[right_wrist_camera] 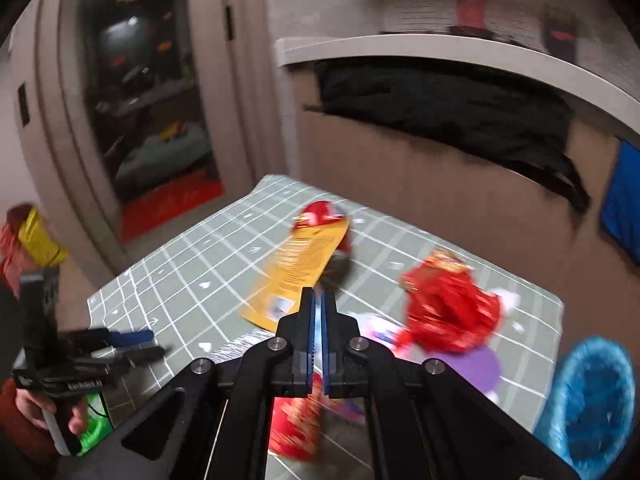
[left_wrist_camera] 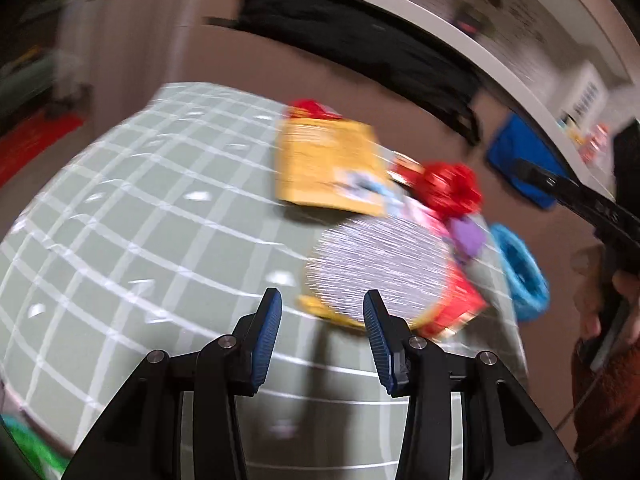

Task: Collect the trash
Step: 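Grasp the red paper cup with the right tool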

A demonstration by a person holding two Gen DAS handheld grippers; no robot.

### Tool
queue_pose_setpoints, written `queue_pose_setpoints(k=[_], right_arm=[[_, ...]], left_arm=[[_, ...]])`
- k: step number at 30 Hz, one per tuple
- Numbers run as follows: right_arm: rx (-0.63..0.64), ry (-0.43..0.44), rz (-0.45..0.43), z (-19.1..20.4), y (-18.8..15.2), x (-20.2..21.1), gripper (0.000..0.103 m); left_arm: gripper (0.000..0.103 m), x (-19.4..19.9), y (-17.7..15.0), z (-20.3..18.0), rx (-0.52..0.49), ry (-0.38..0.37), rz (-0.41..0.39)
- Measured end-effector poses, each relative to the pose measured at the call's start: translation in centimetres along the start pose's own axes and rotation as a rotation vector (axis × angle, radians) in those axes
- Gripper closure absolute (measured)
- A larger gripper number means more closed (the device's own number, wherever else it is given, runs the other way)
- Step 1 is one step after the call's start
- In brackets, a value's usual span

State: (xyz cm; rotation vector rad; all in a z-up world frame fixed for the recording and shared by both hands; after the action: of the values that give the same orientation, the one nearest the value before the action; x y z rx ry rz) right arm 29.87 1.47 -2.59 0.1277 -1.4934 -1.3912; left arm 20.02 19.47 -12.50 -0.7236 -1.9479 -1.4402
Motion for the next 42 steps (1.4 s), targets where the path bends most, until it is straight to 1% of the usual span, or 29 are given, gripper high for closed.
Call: queue_pose_setpoints(k=[1,2,3,5,6,7,9,11,12,15,16,18,19,22,23,25,27,28,30,33,34,36,38,39,42], right_arm=[[-0.011,-0.005,-0.001,-0.5,-0.3,0.5,0.102],[-0.022,-0.008,-0.001,-1.0,-0.8,1.0,0.102],[-0.031,-0.008,0.002,-1.4,-1.2,1.3,0.099],[-0.055,0.04,0.024,-1.9,-1.8,0.9,0.095],[-0.067,0.066,0.034,-2.0,-1.9,0.3,0.092],[-0.066,0.073,0.049,-1.9,-1.9,-0.4,0.081],[-0.039,0.076,0.066,-1.3,-1.7,-1.6,0.072],[-0.013,0.087,0.065,-0.6,-0.9,-2.6,0.072],[-0.007,0.092,0.066,-0.4,-0.5,-3.2,0.071],[-0.006,0.11,0.106,-0.5,0.2,-5.2,0.07],[-0.003,0.1,0.132,-0.6,0.5,-6.1,0.07],[-0.001,0.09,0.156,-1.0,0.9,-7.6,0.07],[-0.004,0.093,0.165,-1.4,1.2,-8.4,0.07],[-0.043,0.12,0.184,-2.2,2.4,-10.3,0.07],[-0.056,0.136,0.185,-2.3,2.7,-10.7,0.07],[-0.058,0.152,0.178,-2.3,3.1,-11.2,0.07],[-0.057,0.133,0.181,-2.4,2.7,-11.4,0.07],[-0.061,0.13,0.183,-2.5,2.5,-11.3,0.07],[-0.075,0.13,0.177,-2.8,1.7,-10.6,0.07],[-0.075,0.08,0.135,-3.5,0.7,-8.3,0.07],[-0.064,0.054,0.112,-3.6,0.3,-7.1,0.07],[-0.039,0.027,0.081,-3.6,-0.3,-5.3,0.07],[-0.015,0.03,0.071,-3.1,-1.2,-3.9,0.068],[-0.01,0.045,0.079,-2.8,-1.7,-3.5,0.066],[-0.025,0.139,0.115,-1.3,-3.9,-3.0,0.066]], left_arm=[[0.059,0.0,0.0,-0.8,-0.032,-0.003,-0.006],[0.059,0.0,0.0,-1.4,-0.054,0.008,-0.014],[0.059,-0.1,0.1,-1.8,-0.07,0.028,-0.023],[0.059,-0.3,0.6,-1.7,-0.068,0.054,-0.027],[0.059,-0.4,1.1,-1.4,-0.05,0.058,-0.022],[0.059,-0.5,1.6,-1.0,-0.033,0.057,-0.015],[0.059,-0.8,2.9,-0.2,0.006,0.048,-0.004],[0.059,-1.1,4.2,0.7,0.025,0.057,-0.005],[0.059,-1.2,4.9,1.4,0.033,0.075,-0.009],[0.059,-2.5,6.8,3.5,0.061,0.157,-0.015],[0.059,-3.1,7.2,4.3,0.075,0.183,-0.004],[0.059,-4.5,7.7,6.0,0.123,0.219,0.039],[0.059,-5.2,7.7,6.7,0.154,0.222,0.062],[0.059,-7.2,7.9,8.0,0.236,0.179,0.116],[0.059,-7.9,7.9,8.3,0.254,0.166,0.133],[0.059,-9.2,7.8,8.4,0.27,0.166,0.165],[0.059,-10.3,7.8,8.3,0.292,0.168,0.193],[0.059,-10.3,8.0,8.1,0.293,0.182,0.178],[0.059,-10.8,8.3,7.8,0.284,0.216,0.182],[0.059,-11.3,8.5,7.2,0.264,0.286,0.168],[0.059,-11.4,8.5,6.9,0.248,0.312,0.162],[0.059,-11.4,8.5,6.3,0.219,0.348,0.148],[0.059,-11.2,8.2,6.1,0.212,0.321,0.139],[0.059,-10.9,7.9,5.8,0.206,0.289,0.14],[0.059,-10.0,7.0,5.4,0.197,0.245,0.147]])
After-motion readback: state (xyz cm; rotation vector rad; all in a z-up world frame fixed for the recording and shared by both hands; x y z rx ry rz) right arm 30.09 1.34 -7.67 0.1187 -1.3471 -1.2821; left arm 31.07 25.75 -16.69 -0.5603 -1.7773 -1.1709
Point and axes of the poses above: each gripper's, at about its wrist camera, not at the fingertips, and x roughly against the way its jaws point, z to its left, y to its top, the point moved 6 cm from there along -x, roughly the way its jaws point, and after that the axes turned 13 degrees about y, right-handed, at the moved point
